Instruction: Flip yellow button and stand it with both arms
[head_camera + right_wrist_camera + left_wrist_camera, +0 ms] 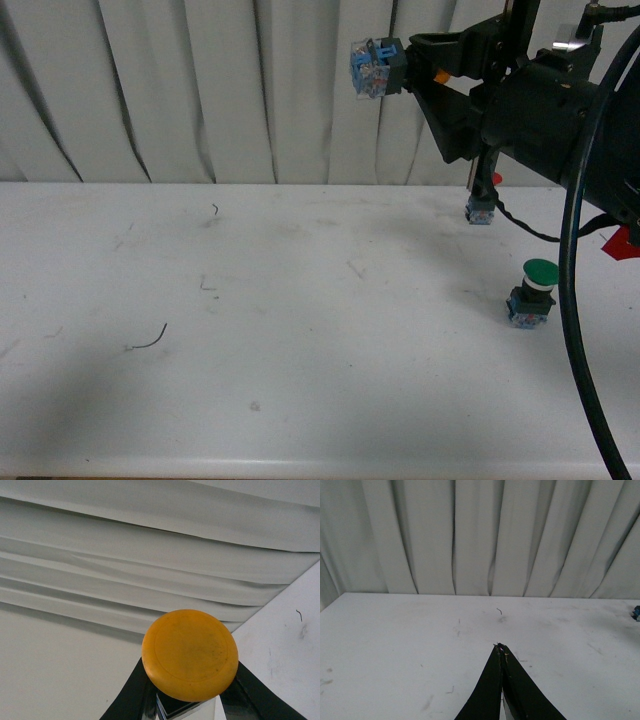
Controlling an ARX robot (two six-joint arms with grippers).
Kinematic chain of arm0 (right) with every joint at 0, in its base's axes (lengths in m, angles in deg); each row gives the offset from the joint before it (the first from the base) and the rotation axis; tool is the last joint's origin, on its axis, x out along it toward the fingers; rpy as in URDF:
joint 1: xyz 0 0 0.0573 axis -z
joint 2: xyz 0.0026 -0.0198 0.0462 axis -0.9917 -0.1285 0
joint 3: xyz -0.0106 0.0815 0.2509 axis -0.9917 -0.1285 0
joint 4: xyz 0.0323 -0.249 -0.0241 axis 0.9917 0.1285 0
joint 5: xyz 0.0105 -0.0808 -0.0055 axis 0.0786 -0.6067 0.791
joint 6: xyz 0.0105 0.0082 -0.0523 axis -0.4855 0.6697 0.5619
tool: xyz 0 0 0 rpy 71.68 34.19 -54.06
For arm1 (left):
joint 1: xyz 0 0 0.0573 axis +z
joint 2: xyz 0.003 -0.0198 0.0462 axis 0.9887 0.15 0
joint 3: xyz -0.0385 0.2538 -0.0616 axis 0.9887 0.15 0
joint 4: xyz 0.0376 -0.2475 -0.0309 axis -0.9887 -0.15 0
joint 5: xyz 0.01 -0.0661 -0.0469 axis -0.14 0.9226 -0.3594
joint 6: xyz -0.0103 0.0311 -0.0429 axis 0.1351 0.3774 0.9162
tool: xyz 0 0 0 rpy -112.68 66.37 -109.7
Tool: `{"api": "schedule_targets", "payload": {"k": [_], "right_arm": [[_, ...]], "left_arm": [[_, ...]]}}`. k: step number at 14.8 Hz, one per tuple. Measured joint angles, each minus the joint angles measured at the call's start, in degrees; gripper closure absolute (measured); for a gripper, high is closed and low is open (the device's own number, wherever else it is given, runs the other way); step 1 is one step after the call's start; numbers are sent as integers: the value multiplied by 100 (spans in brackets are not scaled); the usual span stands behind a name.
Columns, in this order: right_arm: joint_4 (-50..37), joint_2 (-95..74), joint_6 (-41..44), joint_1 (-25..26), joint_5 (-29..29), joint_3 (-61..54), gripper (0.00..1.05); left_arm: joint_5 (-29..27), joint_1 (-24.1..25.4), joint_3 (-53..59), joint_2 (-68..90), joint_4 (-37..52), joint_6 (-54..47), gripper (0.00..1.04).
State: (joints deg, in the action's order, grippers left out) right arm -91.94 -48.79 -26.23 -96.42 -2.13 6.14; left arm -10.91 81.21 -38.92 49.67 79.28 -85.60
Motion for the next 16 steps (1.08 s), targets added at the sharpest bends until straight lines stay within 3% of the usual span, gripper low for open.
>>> {"api": "schedule_targets", "payload": {"k": [4,5,16], "right_arm": [[2,2,7,37,13,-42,75],[4,2,17,37,13,-44,75],[2,2,111,33,63,-44,75]], "left_arm": [[-9,20,216,-750,-535,2,103],[-9,20,345,-822,-293,2,103],[-9,20,413,-2382,-1871,2,103]]}}
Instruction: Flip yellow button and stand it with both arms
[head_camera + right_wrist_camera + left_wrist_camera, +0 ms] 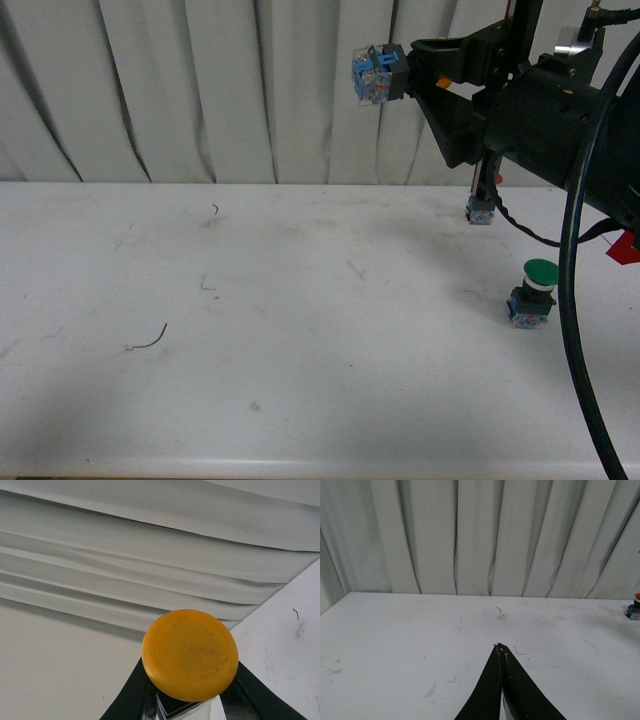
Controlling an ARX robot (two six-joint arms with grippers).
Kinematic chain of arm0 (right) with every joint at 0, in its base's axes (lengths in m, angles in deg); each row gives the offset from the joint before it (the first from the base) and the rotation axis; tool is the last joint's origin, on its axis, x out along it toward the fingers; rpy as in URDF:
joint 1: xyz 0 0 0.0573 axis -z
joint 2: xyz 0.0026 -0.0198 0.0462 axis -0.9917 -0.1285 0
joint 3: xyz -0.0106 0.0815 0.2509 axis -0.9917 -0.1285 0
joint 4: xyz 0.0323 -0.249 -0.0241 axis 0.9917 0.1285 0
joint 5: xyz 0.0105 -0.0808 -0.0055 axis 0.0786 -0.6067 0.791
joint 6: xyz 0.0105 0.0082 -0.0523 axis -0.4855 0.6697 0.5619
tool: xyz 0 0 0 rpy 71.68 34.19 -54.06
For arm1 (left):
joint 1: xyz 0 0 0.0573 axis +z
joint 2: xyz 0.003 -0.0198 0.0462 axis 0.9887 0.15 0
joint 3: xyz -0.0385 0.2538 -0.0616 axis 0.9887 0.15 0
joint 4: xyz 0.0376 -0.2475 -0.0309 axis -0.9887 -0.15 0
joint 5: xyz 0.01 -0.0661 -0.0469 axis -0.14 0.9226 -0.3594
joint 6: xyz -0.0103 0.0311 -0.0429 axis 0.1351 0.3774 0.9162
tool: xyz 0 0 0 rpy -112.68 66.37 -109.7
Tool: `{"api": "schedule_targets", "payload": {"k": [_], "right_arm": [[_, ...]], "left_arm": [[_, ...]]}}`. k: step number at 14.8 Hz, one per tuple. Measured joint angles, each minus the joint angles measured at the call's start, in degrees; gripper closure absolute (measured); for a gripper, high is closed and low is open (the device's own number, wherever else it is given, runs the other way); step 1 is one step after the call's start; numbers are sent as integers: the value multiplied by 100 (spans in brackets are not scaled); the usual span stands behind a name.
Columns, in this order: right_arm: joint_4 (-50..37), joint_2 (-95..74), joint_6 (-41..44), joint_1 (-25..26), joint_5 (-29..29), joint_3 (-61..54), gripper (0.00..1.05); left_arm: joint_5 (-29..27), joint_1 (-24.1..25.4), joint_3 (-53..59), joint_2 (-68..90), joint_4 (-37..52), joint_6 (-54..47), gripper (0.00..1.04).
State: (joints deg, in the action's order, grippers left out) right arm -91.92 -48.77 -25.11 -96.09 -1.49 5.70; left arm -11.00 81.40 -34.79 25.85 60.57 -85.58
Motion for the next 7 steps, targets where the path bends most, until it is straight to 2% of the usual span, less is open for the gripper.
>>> {"api": "schedule_targets", "payload": {"k": [3,4,7], "right_arm": [[0,0,39,0,15,0,75],[-2,0,44,-2,42,0,75],[-15,0,87,-2,63,0,75]], "left_arm": [[0,0,0,-291,-328,0,103],[9,0,-4,-802,-1115,-2,103],[-4,0,-4,-1185,-1292,0,103]]}}
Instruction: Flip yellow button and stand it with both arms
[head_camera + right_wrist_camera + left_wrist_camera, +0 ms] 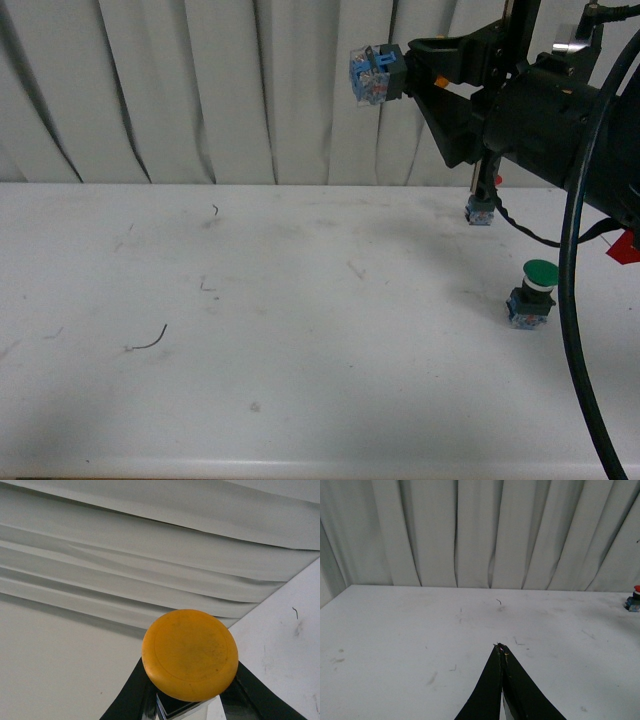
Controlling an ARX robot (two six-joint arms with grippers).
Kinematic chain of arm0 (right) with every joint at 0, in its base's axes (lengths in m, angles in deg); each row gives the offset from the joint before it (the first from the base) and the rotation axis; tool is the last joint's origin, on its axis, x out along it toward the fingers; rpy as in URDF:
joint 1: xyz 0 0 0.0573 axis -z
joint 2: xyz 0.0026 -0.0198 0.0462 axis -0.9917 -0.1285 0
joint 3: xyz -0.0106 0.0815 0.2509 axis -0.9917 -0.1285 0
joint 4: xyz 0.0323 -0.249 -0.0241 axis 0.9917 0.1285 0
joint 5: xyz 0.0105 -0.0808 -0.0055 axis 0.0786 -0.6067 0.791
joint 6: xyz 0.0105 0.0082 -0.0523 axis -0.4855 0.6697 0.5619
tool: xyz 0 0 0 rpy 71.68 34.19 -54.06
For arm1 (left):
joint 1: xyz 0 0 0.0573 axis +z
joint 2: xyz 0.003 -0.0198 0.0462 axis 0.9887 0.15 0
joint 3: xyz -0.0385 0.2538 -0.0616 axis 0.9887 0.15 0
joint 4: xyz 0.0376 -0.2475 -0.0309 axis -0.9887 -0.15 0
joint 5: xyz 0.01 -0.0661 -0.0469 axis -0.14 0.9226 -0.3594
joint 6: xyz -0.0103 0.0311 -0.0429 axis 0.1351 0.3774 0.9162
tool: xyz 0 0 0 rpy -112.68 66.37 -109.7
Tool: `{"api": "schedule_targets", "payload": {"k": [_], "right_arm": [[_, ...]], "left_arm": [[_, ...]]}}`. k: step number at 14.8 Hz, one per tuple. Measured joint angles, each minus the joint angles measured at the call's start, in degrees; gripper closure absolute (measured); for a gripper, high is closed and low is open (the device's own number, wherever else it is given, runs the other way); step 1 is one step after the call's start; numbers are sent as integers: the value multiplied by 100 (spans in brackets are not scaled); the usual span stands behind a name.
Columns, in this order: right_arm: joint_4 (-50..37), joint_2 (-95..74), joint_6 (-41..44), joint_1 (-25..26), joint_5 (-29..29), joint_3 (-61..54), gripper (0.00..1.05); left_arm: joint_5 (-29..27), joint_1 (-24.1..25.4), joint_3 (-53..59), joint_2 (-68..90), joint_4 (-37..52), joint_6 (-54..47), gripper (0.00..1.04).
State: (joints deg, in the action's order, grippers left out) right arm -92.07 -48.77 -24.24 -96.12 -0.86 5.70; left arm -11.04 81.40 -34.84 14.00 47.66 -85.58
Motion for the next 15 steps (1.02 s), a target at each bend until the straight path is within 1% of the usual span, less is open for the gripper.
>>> {"api": "schedule_targets", "payload": {"k": [3,5,6,8,10,11,12,13,15], "right_arm": [[2,0,20,0,11,0,75],[13,0,57,0,17,0,75],[11,0,90,0,57,0,75],[13,11,284,0,186,0,75],[24,188,721,13,208,0,75],[17,299,1019,66,201,28,75],[0,396,1386,208,199,114,75],[208,483,1762,365,142,227,75],[1381,669,2824,813,42,470,75]], "left_arm": [[4,0,0,0,26,0,101],[4,0,0,-2,28,0,76],[4,0,0,-2,28,0,66],[4,0,0,-2,28,0,40],[4,0,0,0,28,0,15],[4,0,0,-2,28,-7,5],[4,0,0,0,28,-4,7],[4,0,0,-2,28,-4,7],[4,0,0,-2,28,-4,7]]}}
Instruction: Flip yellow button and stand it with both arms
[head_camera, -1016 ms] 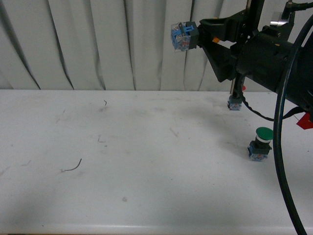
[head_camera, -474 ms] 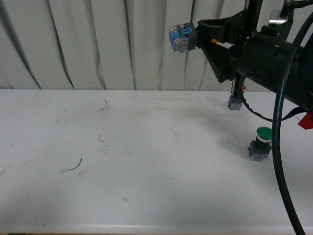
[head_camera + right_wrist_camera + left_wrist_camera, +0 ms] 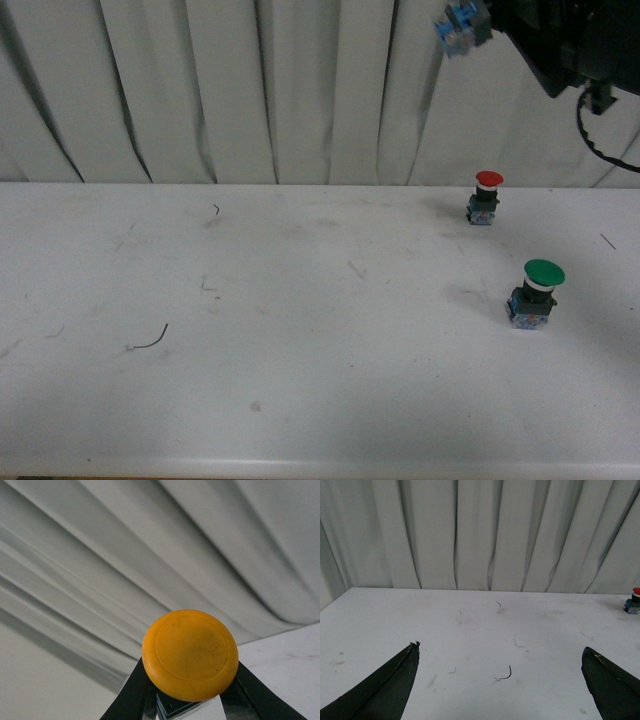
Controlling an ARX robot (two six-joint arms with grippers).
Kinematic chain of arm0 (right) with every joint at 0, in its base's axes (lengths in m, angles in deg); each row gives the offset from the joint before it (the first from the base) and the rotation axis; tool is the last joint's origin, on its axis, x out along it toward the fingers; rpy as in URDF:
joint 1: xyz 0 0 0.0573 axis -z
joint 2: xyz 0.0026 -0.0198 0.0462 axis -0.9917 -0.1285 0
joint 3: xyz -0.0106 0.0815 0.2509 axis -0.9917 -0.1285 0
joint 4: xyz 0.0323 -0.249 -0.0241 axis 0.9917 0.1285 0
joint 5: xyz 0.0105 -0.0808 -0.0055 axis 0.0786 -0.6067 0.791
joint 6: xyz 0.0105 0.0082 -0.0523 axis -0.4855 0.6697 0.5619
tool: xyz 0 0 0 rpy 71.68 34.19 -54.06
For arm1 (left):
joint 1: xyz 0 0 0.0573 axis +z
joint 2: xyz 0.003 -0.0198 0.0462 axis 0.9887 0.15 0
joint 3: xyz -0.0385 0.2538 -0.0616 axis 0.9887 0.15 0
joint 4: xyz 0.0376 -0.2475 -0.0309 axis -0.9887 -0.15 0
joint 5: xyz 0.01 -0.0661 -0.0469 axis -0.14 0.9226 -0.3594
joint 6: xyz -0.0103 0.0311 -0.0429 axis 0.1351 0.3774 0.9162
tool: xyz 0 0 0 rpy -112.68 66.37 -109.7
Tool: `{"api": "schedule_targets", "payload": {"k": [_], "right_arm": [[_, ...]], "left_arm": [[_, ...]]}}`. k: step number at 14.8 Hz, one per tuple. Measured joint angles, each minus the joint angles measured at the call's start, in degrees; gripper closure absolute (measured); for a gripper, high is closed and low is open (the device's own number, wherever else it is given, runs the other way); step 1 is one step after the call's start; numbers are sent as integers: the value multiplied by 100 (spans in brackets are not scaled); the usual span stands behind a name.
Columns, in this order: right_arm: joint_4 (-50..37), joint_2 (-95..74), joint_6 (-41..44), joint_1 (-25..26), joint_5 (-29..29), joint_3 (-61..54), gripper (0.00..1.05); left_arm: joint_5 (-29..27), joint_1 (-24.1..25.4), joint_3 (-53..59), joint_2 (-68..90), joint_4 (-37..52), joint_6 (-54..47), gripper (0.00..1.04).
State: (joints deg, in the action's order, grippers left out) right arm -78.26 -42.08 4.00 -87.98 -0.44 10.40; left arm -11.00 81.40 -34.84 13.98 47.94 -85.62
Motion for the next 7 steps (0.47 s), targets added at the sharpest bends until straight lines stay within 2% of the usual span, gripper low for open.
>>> {"api": "schedule_targets", "payload": {"k": [3,7], "right_arm": [[1687,46,1725,662,-323,411,75],[3016,39,3377,1032,-850,758,75]], "left_arm": [[0,0,0,2,0,0,7],[0,0,0,0,2,0,7]]}}
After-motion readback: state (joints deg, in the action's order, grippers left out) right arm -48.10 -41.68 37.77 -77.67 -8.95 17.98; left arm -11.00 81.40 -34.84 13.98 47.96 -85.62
